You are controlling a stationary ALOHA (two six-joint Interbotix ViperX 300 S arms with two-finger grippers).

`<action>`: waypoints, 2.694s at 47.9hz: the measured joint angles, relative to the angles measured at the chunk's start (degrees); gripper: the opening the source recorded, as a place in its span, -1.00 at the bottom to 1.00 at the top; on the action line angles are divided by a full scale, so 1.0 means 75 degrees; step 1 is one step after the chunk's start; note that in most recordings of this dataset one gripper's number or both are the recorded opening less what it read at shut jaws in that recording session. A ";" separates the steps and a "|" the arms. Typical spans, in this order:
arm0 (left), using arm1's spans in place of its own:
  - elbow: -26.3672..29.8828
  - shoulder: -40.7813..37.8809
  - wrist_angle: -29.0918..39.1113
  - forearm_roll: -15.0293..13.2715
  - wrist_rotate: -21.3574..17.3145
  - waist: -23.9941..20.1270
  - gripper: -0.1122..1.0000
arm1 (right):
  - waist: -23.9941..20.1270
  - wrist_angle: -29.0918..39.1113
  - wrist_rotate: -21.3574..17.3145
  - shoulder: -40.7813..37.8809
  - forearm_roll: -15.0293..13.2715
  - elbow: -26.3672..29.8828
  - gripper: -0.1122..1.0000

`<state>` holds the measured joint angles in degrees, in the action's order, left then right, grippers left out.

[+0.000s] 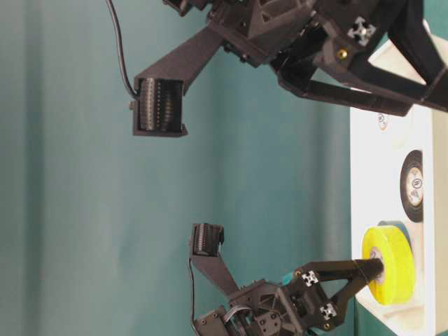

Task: Put the tape alternately from left to right into the white case.
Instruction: 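Carry the yellow roll into the tray's left side and release, then withdraw the left gripper from the tray to the left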

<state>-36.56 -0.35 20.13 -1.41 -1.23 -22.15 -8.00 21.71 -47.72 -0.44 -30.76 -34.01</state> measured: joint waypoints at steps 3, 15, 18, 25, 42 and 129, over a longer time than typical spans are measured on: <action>0.0000 0.0000 -0.0012 0.0000 0.0000 -0.0023 -0.34 | 0.0000 0.0000 0.0000 0.0000 0.0000 0.0012 0.60; 0.0000 -0.0012 -0.0023 0.0000 0.0000 -0.0023 -0.34 | 0.0000 0.0000 0.0000 0.0000 0.0000 0.0000 0.60; 0.0000 0.0000 -0.0035 0.0000 0.0000 -0.0023 -0.34 | 0.0000 0.0000 0.0012 0.0000 0.0000 0.0000 0.60; 0.0000 0.0000 -0.0023 0.0000 0.0000 -0.0023 -0.32 | 0.0000 0.0000 0.0000 0.0000 0.0000 0.0000 0.60; 0.0000 0.0000 -0.0012 0.0000 0.0000 -0.0023 0.99 | 0.0000 0.0000 0.0000 -0.0012 0.0000 0.0000 0.60; -0.1055 0.1535 0.0059 -0.0012 0.0082 0.2531 0.98 | 0.0000 0.0000 0.0012 -0.0012 0.0000 -0.0035 0.60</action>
<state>-44.47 11.16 20.57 -1.49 -0.62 -3.16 -8.00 21.71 -47.64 -0.53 -30.76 -34.28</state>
